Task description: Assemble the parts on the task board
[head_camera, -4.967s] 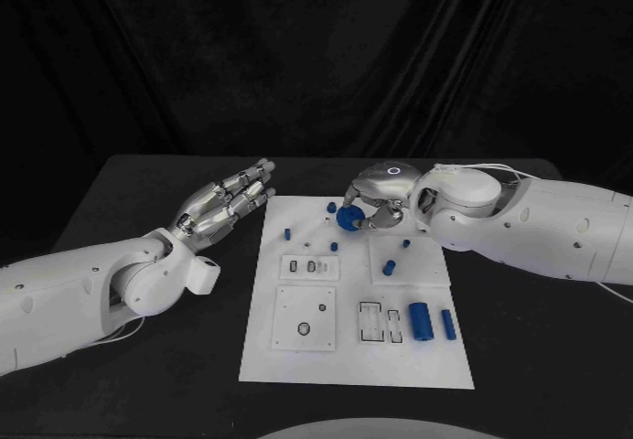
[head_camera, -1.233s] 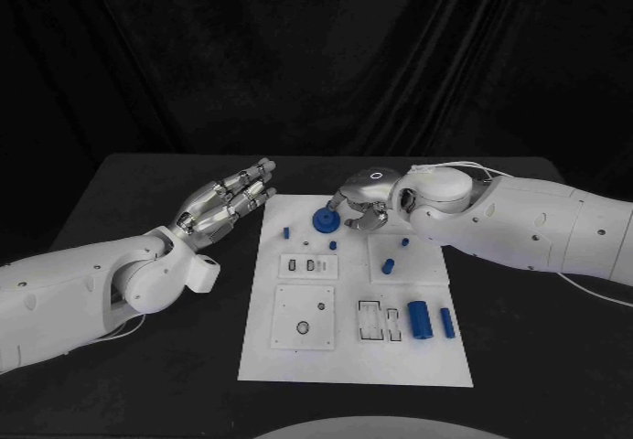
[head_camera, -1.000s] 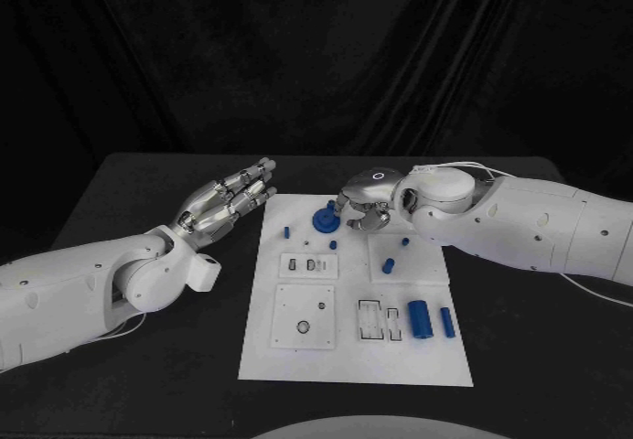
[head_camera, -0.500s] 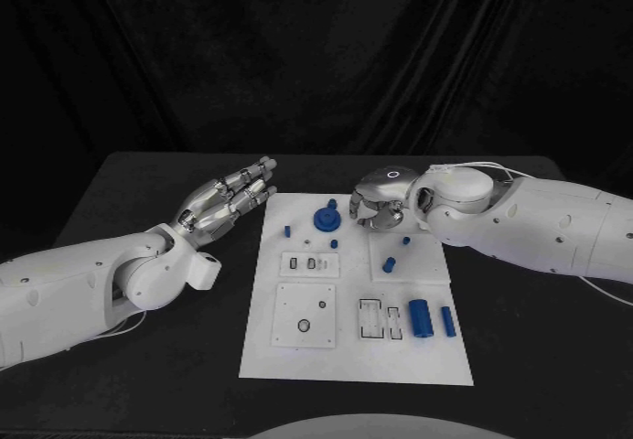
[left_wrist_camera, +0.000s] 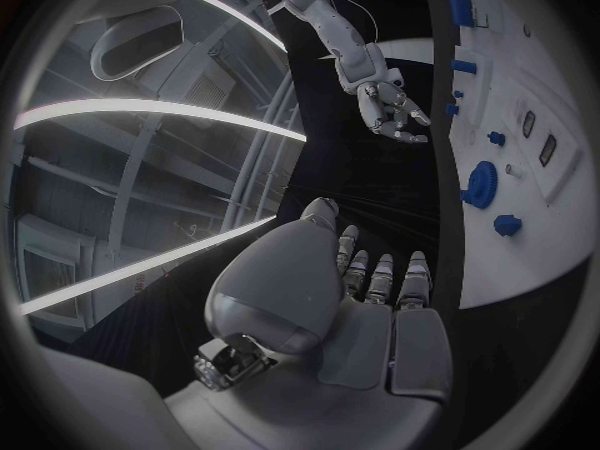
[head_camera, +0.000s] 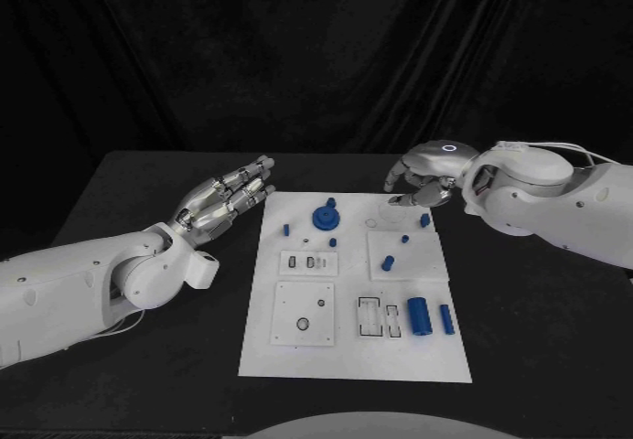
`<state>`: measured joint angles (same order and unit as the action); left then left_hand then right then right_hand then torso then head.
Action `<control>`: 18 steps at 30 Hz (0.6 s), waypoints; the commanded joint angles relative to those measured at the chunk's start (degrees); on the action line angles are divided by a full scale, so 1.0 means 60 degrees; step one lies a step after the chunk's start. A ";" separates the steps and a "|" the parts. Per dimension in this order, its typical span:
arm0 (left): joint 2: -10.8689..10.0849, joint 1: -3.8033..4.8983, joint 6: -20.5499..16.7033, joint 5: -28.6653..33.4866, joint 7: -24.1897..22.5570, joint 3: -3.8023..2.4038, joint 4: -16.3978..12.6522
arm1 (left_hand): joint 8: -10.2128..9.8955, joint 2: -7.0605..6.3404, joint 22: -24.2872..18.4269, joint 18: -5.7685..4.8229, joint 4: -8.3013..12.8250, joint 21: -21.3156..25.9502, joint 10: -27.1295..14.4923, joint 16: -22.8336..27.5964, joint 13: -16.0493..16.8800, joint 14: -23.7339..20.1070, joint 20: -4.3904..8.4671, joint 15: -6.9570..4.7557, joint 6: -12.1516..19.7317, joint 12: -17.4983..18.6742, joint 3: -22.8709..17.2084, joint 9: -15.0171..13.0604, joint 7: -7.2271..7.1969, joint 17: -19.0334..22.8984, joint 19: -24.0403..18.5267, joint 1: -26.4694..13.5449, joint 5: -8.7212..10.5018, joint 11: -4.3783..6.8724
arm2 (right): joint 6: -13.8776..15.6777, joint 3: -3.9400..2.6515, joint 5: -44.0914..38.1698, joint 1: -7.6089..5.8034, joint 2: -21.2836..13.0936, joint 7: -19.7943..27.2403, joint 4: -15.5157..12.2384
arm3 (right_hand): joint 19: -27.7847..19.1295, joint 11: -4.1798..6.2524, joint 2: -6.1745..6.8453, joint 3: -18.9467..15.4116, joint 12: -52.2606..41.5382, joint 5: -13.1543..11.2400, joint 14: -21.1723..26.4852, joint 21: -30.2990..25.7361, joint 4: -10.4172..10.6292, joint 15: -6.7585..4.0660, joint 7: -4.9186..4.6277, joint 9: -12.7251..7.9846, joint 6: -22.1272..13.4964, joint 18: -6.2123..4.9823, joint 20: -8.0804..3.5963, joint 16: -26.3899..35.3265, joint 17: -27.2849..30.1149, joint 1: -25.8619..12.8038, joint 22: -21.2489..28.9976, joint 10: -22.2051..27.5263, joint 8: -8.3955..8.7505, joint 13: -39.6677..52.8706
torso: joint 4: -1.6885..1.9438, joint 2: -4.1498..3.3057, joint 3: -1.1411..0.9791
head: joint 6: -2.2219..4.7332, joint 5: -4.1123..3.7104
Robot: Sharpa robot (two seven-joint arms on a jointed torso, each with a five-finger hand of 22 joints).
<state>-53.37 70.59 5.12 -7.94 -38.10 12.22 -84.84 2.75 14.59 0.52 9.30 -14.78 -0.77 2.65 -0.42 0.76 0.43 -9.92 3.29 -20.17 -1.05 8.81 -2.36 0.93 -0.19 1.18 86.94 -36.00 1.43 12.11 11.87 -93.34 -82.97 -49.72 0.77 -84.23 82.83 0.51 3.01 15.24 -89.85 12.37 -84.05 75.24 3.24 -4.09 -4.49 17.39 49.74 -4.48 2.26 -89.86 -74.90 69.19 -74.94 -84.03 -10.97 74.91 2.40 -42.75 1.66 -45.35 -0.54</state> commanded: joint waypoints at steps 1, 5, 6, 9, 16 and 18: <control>0.0033 -0.0015 0.0122 -0.0032 -0.0102 -0.0007 -0.0012 | 0.0028 -0.0018 0.0009 0.0169 0.0010 -0.0033 -0.0009 0.0002 -0.0004 0.0025 -0.0058 0.0049 0.0048 0.0010 -0.0069 -0.0002 0.0033 -0.0013 0.0003 0.0094 -0.0037 -0.0068 | 0.0453 0.0003 0.0551 -0.0029 -0.0294 -0.0324 -0.0212 | 0.0072 0.0032 0.0045 -0.0029 -0.0025 -0.0030 -0.0966 0.0070 0.0067 -0.0008 0.0010 0.0010 -0.0006 0.0176 0.0012 0.0050 -0.2429 0.0040 -0.1450 -0.0995 0.0075 0.2515 | -0.0004 0.0000 0.0013 | -0.0006 0.0016; 0.0036 -0.0017 0.0141 -0.0032 -0.0092 -0.0007 -0.0004 | 0.0031 -0.0022 0.0010 0.0170 0.0022 -0.0034 -0.0006 0.0000 -0.0003 0.0027 -0.0061 0.0054 0.0042 0.0008 -0.0082 -0.0004 0.0038 -0.0014 0.0005 0.0101 -0.0039 -0.0074 | 0.0521 0.0006 0.0615 0.0060 -0.0831 -0.0359 -0.0420 | 0.0117 0.0068 0.0110 -0.0131 -0.0025 -0.0124 -0.0919 0.0121 0.0219 -0.0046 0.0044 -0.0106 -0.0361 0.0186 -0.0025 0.0202 -0.2246 0.0064 -0.1501 -0.0995 0.0359 0.2515 | -0.0007 0.0002 0.0011 | -0.0021 -0.0001; 0.0036 -0.0018 0.0142 -0.0032 -0.0092 -0.0007 -0.0003 | 0.0031 -0.0022 0.0010 0.0170 0.0022 -0.0034 -0.0006 0.0000 -0.0003 0.0027 -0.0061 0.0054 0.0042 0.0008 -0.0082 -0.0004 0.0038 -0.0014 0.0005 0.0101 -0.0039 -0.0074 | 0.0567 0.0006 0.0621 0.0090 -0.0905 -0.0351 -0.0443 | 0.0096 0.0077 0.0124 -0.0153 -0.0025 -0.0153 -0.0884 0.0069 0.0261 -0.0054 0.0048 -0.0159 -0.0453 0.0174 -0.0034 0.0318 -0.2108 0.0079 -0.1487 -0.0995 0.0443 0.2515 | -0.0004 0.0004 0.0013 | -0.0024 -0.0016; 0.0042 -0.0020 0.0151 -0.0032 -0.0097 -0.0006 0.0000 | 0.0031 -0.0022 0.0010 0.0170 0.0022 -0.0034 -0.0006 0.0000 -0.0003 0.0027 -0.0061 0.0054 0.0042 0.0008 -0.0082 -0.0004 0.0038 -0.0014 0.0005 0.0101 -0.0039 -0.0074 | 0.0865 0.0008 0.0638 0.0264 -0.1220 -0.0296 -0.0530 | 0.0082 0.0099 0.0172 -0.0196 -0.0025 -0.0175 -0.0869 0.0025 0.0310 -0.0076 0.0074 -0.0249 -0.0549 0.0166 -0.0051 0.0377 -0.2038 0.0144 -0.1482 -0.0995 0.0561 0.2515 | 0.0050 -0.0010 0.0007 | -0.0010 -0.0101; 0.0040 -0.0026 0.0169 -0.0032 -0.0088 -0.0006 0.0000 | 0.0031 -0.0022 0.0010 0.0170 0.0022 -0.0034 -0.0006 0.0000 -0.0003 0.0027 -0.0061 0.0054 0.0042 0.0008 -0.0082 -0.0004 0.0038 -0.0014 0.0005 0.0101 -0.0039 -0.0074 | 0.1190 0.0010 0.0436 0.0603 -0.1540 -0.0260 -0.0443 | 0.0081 0.0119 0.0263 -0.0290 -0.0025 -0.0267 -0.0863 -0.0007 0.0423 -0.0095 0.0086 -0.0399 -0.0718 0.0162 -0.0075 0.0418 -0.1990 0.0223 -0.1491 -0.0995 0.0739 0.2515 | 0.0048 -0.0033 -0.0026 | 0.0022 -0.0096; 0.0040 -0.0028 0.0172 -0.0032 -0.0088 -0.0006 0.0001 | 0.0031 -0.0022 0.0010 0.0170 0.0022 -0.0034 -0.0006 0.0000 -0.0003 0.0027 -0.0061 0.0054 0.0042 0.0008 -0.0082 -0.0004 0.0038 -0.0014 0.0005 0.0101 -0.0039 -0.0074 | 0.1234 0.0011 0.0390 0.0659 -0.1564 -0.0257 -0.0385 | 0.0078 0.0119 0.0276 -0.0304 -0.0025 -0.0286 -0.0862 -0.0018 0.0438 -0.0096 0.0088 -0.0411 -0.0726 0.0160 -0.0076 0.0423 -0.1984 0.0227 -0.1489 -0.0995 0.0750 0.2515 | 0.0028 -0.0027 -0.0023 | 0.0013 -0.0081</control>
<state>-53.19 70.51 5.24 -7.94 -38.02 12.22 -84.79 2.75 14.59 0.51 9.30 -14.53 -0.77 2.65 -0.42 0.76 0.43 -9.92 3.29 -20.17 -1.05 8.57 -2.36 0.93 -0.19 1.18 86.94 -36.00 1.43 16.66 11.98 -90.30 -79.22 -58.96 0.13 -86.75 83.23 0.93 4.16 13.36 -89.85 11.04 -83.88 75.33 5.62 -4.26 -4.09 14.98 45.83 -4.49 2.25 -87.57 -74.90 70.34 -74.93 -84.04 -6.70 74.91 2.69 -42.90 1.58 -45.20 -1.16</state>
